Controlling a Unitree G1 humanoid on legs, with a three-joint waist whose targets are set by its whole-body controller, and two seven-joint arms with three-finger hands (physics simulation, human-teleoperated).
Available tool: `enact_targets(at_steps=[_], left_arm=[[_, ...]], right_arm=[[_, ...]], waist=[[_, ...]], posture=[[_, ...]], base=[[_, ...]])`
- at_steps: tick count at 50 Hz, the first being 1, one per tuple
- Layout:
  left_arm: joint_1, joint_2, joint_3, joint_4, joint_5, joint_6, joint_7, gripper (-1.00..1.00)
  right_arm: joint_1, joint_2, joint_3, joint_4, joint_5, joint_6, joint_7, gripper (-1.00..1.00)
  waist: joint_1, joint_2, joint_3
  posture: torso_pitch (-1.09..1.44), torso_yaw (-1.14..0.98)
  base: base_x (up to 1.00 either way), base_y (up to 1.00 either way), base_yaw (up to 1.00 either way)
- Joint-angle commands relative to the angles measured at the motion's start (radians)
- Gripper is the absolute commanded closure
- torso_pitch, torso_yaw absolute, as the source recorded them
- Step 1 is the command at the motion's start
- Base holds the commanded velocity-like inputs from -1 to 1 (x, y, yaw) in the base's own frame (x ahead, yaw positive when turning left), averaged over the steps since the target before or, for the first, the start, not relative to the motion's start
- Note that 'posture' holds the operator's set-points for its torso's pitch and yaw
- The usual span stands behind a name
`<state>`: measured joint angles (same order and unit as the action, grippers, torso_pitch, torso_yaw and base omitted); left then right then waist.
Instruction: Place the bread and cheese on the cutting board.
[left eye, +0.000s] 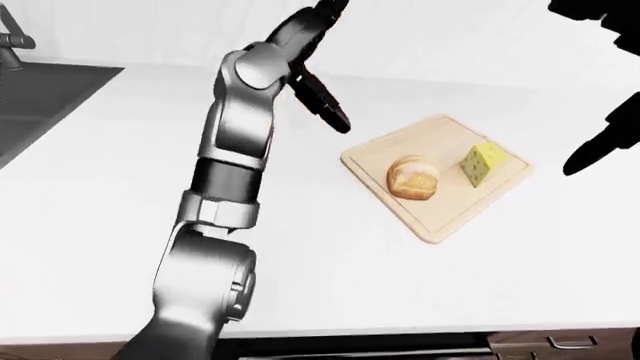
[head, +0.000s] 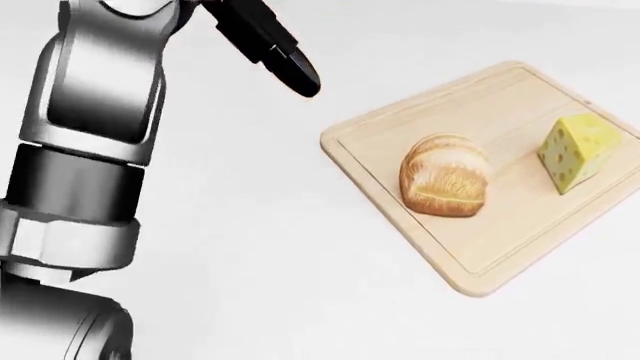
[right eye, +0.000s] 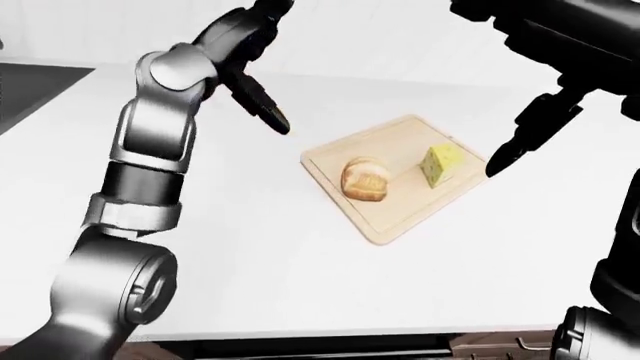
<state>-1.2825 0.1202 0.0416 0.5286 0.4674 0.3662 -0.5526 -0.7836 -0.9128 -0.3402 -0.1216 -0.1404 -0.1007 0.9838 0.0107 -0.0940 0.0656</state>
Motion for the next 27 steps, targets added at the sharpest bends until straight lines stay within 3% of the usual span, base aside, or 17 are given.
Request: enact_targets(at_steps=[1, 8, 14, 17, 25, 27], left_arm=[[-0.034, 0.031, 0.014, -0.136, -0.048, 0.080, -0.006, -1.00], [0.016, 0.104, 0.016, -0.560, -0.093, 0.380, -0.090, -1.00], [0.010, 0.172, 0.059, -0.631, -0.155, 0.440, -0.056, -1.00], [0.052, 0.194, 0.082, -0.783, -0.209, 0.514, -0.058, -1.00], [0.093, 0.299, 0.128, -0.923, -0.328, 0.587, -0.006, -1.00], [0.112, 0.312, 0.135, -0.949, -0.354, 0.600, 0.004, -1.00]], right_arm=[[-0.024, -0.001, -0.027, -0.031, 0.006, 0.020, -0.025, -1.00], [-0.057, 0.019, -0.027, -0.105, 0.042, 0.105, -0.035, -1.00], [-0.096, 0.017, -0.015, -0.143, 0.049, 0.170, -0.061, -1.00], [-0.092, 0.019, -0.016, -0.162, 0.053, 0.188, -0.068, -1.00], [-0.135, 0.036, -0.001, -0.234, 0.104, 0.335, -0.075, -1.00], [-0.130, 0.049, -0.008, -0.292, 0.151, 0.422, -0.066, -1.00]], waist=[[-0.001, 0.000, -0.032], [-0.002, 0.024, -0.024], [-0.003, 0.034, -0.017], [-0.006, 0.040, -0.017], [-0.011, 0.050, -0.009], [-0.010, 0.053, -0.009]], posture=[[0.00, 0.00], [0.00, 0.00], [0.00, 0.00], [0.00, 0.00], [0.00, 0.00], [0.00, 0.00]], base=[[0.00, 0.00, 0.00], [0.00, 0.00, 0.00], [0.00, 0.00, 0.00], [0.00, 0.00, 0.00], [0.00, 0.00, 0.00], [0.00, 0.00, 0.00]])
